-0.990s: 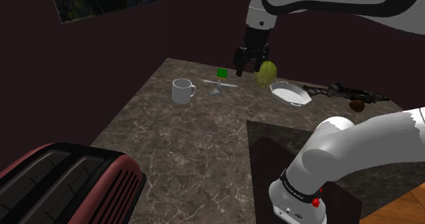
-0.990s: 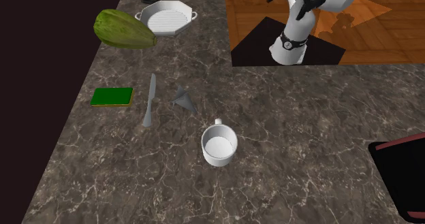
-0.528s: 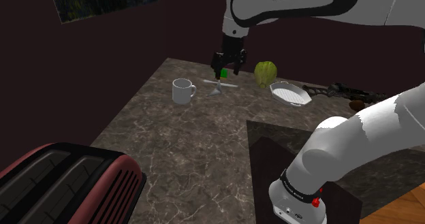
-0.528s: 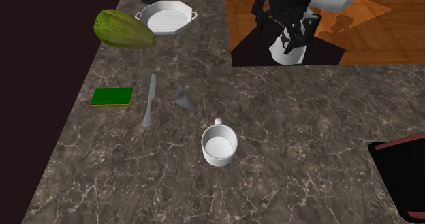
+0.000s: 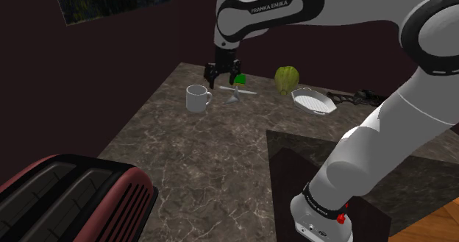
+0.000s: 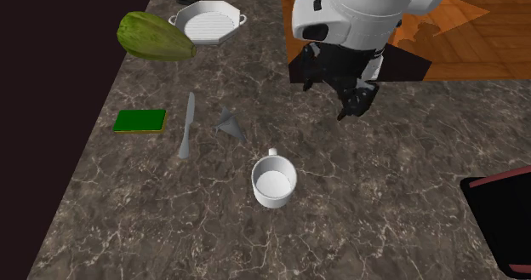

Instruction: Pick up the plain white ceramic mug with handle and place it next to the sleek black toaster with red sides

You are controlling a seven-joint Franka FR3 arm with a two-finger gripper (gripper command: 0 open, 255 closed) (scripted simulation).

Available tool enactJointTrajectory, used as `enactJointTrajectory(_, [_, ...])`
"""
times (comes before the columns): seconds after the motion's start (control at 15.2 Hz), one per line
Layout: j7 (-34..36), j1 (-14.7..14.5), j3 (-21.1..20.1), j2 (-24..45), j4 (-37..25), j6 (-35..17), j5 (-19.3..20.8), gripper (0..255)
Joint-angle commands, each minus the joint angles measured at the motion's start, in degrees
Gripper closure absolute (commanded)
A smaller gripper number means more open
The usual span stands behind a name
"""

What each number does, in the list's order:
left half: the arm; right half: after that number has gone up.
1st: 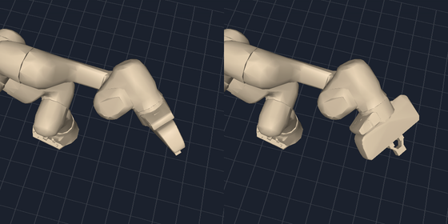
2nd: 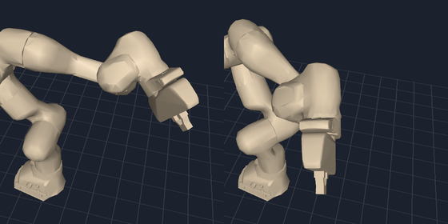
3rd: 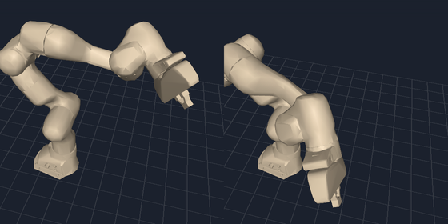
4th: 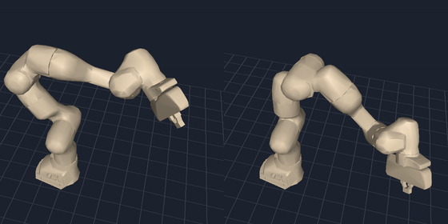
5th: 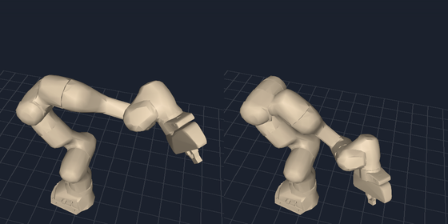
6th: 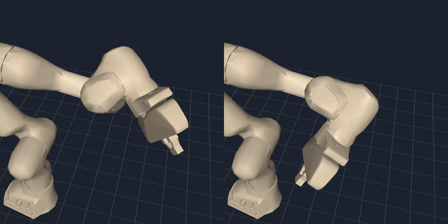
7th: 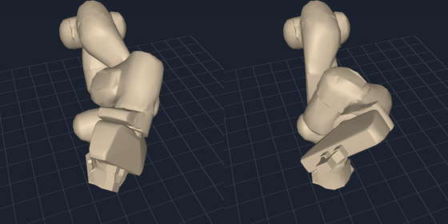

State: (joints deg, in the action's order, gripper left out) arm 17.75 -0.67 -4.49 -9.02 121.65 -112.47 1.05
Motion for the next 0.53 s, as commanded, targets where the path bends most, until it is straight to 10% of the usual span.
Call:
enactJointTrajectory(0.0, [0.77, -0.04, -0.24, 4.26, -2.21, -2.31, 0.28, 0])
enactJointTrajectory(0.46, [3.85, -0.87, -0.90, 19.41, -14.50, -5.88, 1.68, 0])
